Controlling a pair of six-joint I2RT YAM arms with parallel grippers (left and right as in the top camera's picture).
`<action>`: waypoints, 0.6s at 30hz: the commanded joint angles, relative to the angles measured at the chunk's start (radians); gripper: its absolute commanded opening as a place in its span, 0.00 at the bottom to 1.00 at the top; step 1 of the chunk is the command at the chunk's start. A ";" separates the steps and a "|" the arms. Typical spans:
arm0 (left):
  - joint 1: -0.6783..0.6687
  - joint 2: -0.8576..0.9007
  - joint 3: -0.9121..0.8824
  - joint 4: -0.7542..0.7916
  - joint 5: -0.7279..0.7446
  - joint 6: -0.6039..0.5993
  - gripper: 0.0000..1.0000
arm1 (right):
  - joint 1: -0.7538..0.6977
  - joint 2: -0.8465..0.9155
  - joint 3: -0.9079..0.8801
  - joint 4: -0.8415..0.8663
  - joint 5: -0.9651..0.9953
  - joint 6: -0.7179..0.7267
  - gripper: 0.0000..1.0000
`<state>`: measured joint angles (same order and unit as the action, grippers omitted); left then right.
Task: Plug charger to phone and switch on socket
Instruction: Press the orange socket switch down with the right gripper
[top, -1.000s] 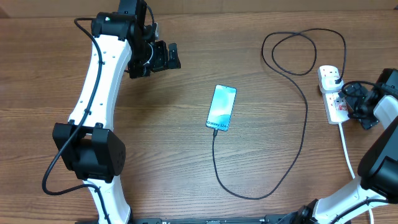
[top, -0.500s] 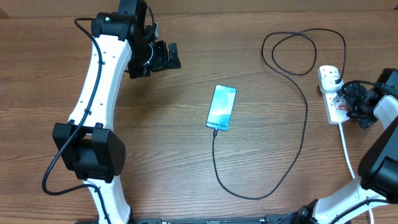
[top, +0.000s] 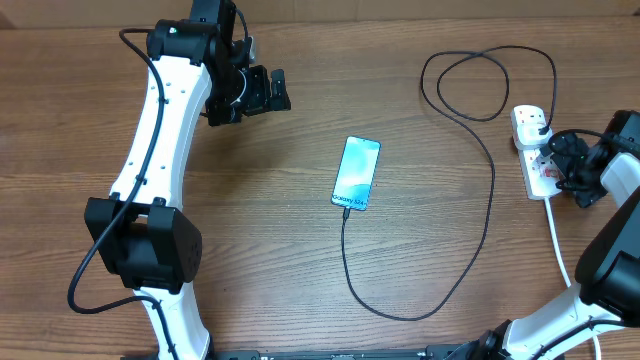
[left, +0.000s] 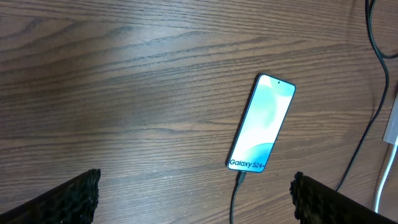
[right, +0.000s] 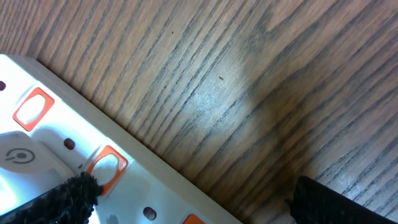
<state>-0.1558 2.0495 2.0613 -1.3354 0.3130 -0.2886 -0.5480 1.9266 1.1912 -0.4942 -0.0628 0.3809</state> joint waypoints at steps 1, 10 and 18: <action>-0.002 -0.010 0.002 0.001 -0.009 -0.003 1.00 | 0.001 -0.005 0.035 -0.029 0.016 -0.008 1.00; -0.002 -0.010 0.002 0.001 -0.009 -0.003 1.00 | -0.004 -0.019 0.082 -0.054 0.054 -0.009 1.00; -0.002 -0.010 0.002 0.001 -0.010 -0.003 1.00 | 0.002 0.007 0.078 -0.062 0.061 -0.012 1.00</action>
<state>-0.1558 2.0495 2.0613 -1.3354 0.3130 -0.2890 -0.5491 1.9266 1.2457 -0.5587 -0.0181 0.3740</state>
